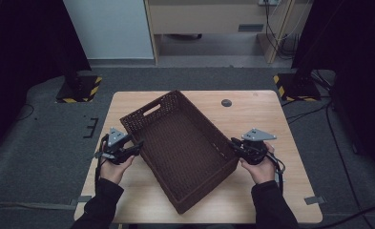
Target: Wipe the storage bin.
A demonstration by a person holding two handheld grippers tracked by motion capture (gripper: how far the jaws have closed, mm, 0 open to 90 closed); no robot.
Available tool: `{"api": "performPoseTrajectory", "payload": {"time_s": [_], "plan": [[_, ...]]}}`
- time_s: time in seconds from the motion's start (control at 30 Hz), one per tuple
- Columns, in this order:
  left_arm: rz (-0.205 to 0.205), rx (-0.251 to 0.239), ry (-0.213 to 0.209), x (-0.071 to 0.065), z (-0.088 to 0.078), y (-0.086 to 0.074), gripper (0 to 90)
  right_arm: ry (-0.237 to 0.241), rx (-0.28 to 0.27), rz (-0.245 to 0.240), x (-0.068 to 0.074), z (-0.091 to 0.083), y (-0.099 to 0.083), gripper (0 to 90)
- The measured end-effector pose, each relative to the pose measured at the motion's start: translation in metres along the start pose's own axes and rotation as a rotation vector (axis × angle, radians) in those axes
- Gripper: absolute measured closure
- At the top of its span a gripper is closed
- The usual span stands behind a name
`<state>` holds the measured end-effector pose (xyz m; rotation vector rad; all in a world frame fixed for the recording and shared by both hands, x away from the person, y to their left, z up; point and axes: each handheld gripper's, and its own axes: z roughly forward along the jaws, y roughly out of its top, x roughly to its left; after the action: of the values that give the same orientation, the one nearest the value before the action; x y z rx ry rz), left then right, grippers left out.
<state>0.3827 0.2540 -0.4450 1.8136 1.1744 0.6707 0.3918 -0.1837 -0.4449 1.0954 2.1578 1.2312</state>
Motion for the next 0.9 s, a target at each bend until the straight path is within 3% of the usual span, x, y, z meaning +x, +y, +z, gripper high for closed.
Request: {"api": "performPoseTrajectory", "payload": {"time_s": [0.17, 0.33, 0.4, 0.5, 0.6, 0.77, 0.9], "plan": [[-0.008, 0.008, -0.004, -0.002, -0.004, 0.000, 41.1, 0.006, 0.006, 0.009, 0.003, -0.001, -0.002, 81.8], [-0.003, 0.037, -0.026, -0.015, -0.009, -0.002, 39.6, 0.032, 0.013, 0.016, 0.010, -0.009, -0.006, 80.8], [0.020, 0.042, -0.010, -0.018, -0.006, -0.002, 38.7, 0.043, 0.015, 0.012, 0.011, -0.010, -0.006, 79.8], [0.025, 0.043, -0.012, -0.016, -0.003, 0.000, 39.1, 0.045, -0.008, 0.015, 0.009, -0.009, -0.003, 72.7], [0.016, 0.031, -0.019, -0.010, 0.003, 0.002, 40.7, 0.045, -0.029, 0.016, 0.006, -0.005, 0.000, 72.2], [0.027, 0.026, -0.003, -0.008, 0.011, 0.004, 40.8, 0.072, -0.007, 0.029, 0.009, 0.004, 0.003, 76.8], [0.004, 0.039, -0.036, -0.010, 0.003, 0.003, 39.4, 0.075, 0.008, 0.029, 0.011, 0.003, 0.001, 79.1]]}}
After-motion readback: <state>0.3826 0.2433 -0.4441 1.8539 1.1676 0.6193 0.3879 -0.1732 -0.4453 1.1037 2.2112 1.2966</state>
